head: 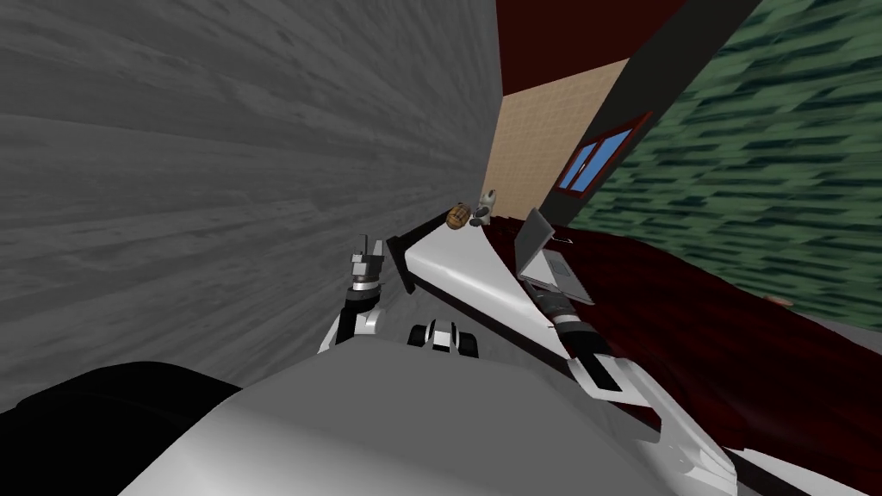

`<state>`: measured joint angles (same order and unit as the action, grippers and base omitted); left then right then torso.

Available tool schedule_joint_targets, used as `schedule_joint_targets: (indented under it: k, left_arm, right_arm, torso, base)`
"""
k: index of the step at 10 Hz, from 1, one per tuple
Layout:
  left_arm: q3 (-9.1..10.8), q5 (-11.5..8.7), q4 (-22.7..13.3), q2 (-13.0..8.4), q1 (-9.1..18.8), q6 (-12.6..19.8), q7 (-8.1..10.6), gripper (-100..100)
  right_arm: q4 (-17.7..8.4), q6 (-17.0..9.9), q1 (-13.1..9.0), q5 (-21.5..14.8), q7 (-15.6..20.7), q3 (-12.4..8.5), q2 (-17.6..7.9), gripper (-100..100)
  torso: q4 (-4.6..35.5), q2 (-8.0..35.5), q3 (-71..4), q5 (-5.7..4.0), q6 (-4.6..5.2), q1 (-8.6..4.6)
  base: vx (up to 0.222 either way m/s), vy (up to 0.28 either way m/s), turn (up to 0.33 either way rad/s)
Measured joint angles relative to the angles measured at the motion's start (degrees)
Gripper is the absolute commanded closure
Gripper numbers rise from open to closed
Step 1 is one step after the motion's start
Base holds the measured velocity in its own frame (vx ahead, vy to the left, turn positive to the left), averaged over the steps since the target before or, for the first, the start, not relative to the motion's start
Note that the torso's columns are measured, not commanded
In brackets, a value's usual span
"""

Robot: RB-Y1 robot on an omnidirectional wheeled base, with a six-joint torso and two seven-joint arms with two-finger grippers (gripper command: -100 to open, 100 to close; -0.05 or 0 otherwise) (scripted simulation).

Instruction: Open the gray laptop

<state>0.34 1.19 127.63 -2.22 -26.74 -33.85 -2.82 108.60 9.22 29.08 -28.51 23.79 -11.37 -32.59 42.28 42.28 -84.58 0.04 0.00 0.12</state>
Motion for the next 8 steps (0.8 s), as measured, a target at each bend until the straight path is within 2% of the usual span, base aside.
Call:
schedule_joint_targets:
  k: [2,3,4,8]
  left_arm:
    - [0.0,0.0,0.0,0.0,0.0,0.0,0.0,0]
    - [0.0,0.0,0.0,0.0,0.0,0.0,0.0,0]
    - [0.0,0.0,0.0,0.0,0.0,0.0,0.0,0]
    - [0.0,0.0,0.0,0.0,0.0,0.0,0.0,0]
  right_arm:
    - [-2.87,-0.29,-0.48,-1.49,1.41,-1.08,-1.59,-100]
    - [-4.06,-1.09,-0.66,-2.58,2.25,-1.61,-3.21,-100]
    - [-4.13,-1.91,-0.38,-3.05,2.63,-1.95,-4.25,-100]
    - [-8.28,-5.06,0.07,-7.15,5.73,-4.62,-10.73,-100]
  torso:
    - [0.02,0.06,0.05,-0.06,0.01,-0.19]
    - [-0.01,-0.06,-0.02,-0.04,-0.01,-0.1]
    - [-0.01,-0.01,-0.01,-0.04,0.02,-0.13]
    - [-0.01,-0.05,-0.02,-0.02,0.01,-0.1]
  base:
    - [0.049,0.074,0.063]
    - [0.049,0.069,0.036]
    - [0.027,0.063,0.035]
    - [0.061,0.095,0.073]
